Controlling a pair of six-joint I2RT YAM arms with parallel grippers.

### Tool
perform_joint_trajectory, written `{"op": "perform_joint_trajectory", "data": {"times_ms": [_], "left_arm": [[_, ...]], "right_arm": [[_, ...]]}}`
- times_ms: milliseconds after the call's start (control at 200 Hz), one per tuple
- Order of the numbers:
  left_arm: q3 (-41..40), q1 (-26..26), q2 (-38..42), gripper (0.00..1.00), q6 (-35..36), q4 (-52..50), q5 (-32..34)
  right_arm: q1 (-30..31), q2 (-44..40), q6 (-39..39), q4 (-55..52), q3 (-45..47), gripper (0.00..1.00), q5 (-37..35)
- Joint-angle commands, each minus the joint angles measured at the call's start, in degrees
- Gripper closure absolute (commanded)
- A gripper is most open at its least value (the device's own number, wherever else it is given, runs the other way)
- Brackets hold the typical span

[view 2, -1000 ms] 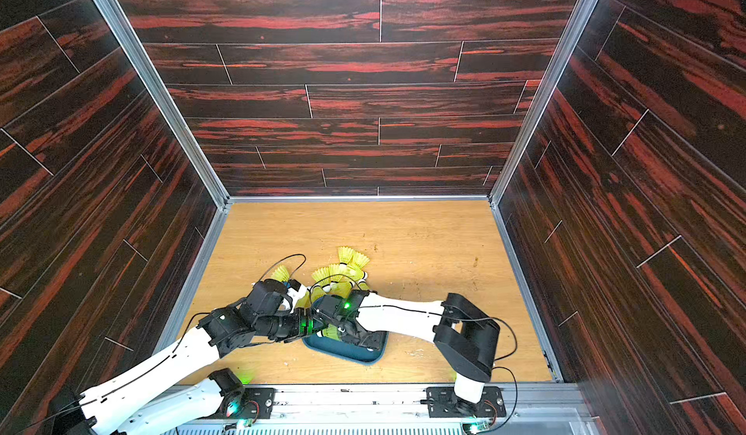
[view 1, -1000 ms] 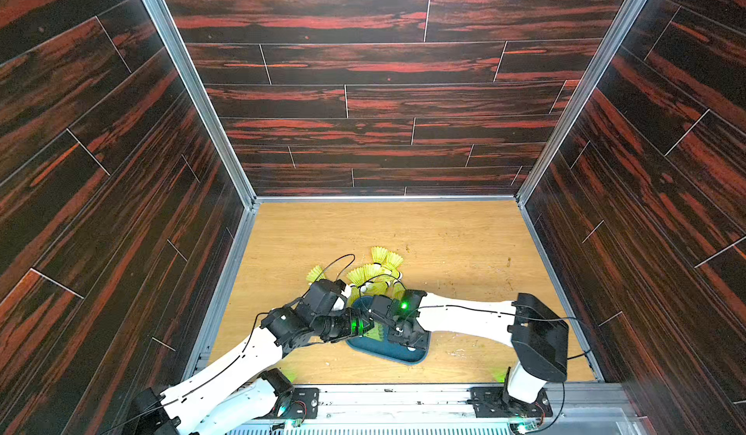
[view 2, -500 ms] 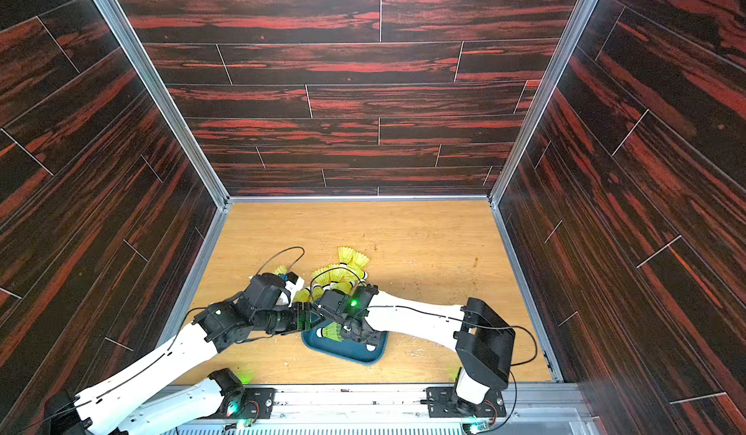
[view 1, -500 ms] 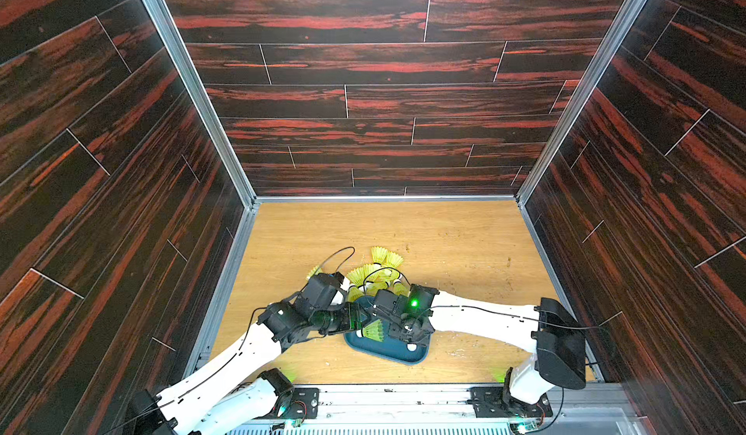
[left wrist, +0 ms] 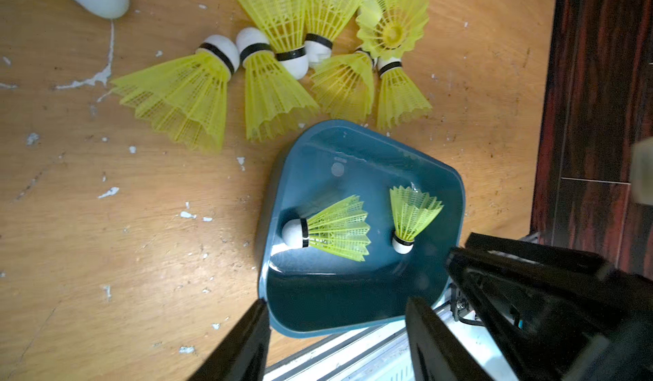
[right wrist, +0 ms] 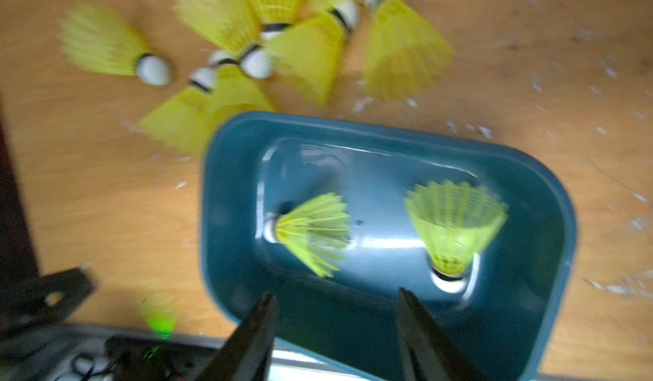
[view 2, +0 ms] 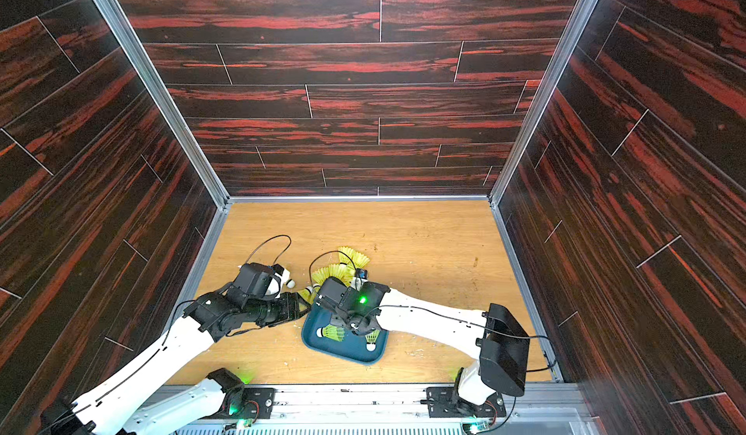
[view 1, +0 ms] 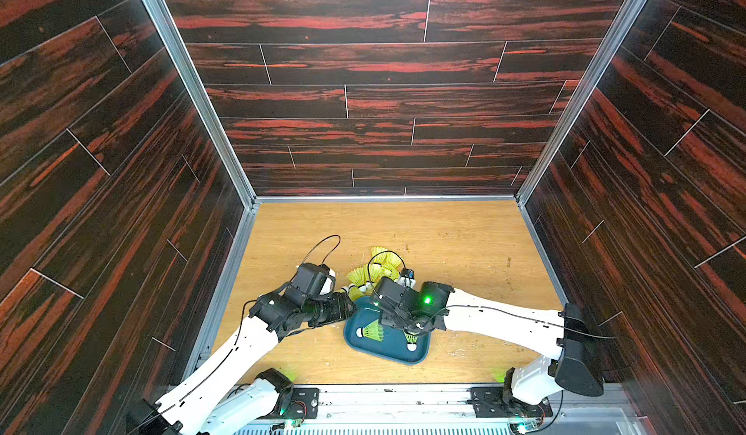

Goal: Put the shuttlecocks into the storage box
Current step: Pick up the shuttlecock at the center of the board.

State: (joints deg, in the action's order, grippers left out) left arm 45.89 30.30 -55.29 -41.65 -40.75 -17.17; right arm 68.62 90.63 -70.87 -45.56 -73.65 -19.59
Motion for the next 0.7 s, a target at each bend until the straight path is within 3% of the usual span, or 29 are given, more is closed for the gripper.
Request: {"op": "perform_joint_trajectory", "data": {"times_ms": [0,246,416,691], "left_arm": [[0.89,-0.45,-0.25,0.35,-0.19,-1.03,1.42],[-0.01,-1.12,-0.52,0.36,-0.19,-0.60,0.14],[-0.28,-1.43,-0.16,0.36,-0.19,-0.72,0.42],[0.84,-2.66,-0.16,0.36,3.16,-4.27,1.80]], "right_arm": [[1.12,1.34,3.45,4.38,1.02,0.45,3.56],[1.68,5.81,4.85,8.93,3.02,0.56,9.18],[1.69,8.46,4.62,8.08,2.35,0.58,11.57],[1.63,4.65,0.80,3.88,1.67,0.55,11.91]]}}
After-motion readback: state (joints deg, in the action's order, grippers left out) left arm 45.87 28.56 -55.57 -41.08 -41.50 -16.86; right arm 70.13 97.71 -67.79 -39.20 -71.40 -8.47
